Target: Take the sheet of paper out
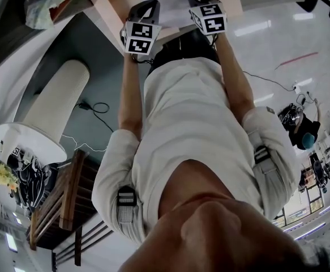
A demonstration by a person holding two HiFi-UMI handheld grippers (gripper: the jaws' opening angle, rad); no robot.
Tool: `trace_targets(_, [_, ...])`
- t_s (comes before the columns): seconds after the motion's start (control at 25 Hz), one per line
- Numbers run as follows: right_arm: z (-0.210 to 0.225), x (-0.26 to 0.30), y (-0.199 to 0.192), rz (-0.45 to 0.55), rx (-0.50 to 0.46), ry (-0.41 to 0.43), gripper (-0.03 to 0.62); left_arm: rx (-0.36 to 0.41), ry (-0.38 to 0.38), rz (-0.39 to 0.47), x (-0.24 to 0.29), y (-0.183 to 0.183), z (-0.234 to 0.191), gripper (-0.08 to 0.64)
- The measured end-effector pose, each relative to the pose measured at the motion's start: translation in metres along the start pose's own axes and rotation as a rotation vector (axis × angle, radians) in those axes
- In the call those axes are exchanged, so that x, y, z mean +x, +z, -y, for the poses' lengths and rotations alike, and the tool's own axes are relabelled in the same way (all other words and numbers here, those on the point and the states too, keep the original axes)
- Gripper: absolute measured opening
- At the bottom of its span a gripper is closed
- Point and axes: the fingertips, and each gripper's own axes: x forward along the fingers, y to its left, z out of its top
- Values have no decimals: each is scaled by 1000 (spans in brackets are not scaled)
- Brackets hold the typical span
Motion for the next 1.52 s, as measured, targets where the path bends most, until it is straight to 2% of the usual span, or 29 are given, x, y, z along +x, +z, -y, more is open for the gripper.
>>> trace_targets(0.4, [5, -30, 28, 84, 10, -46, 21, -3, 4, 49, -18, 9, -2, 11])
trace_targets(0.96, [-37, -87, 65, 187, -74, -45, 21, -2, 22, 224, -81, 50, 4, 11])
trace_targets(1.32, [-64, -121, 86, 252, -123, -1, 21, 5, 55, 364, -127, 86, 19, 11])
trace_targets(1.52, [-79, -140, 102, 291, -164, 45, 21, 11, 111, 422, -156, 104, 27, 11])
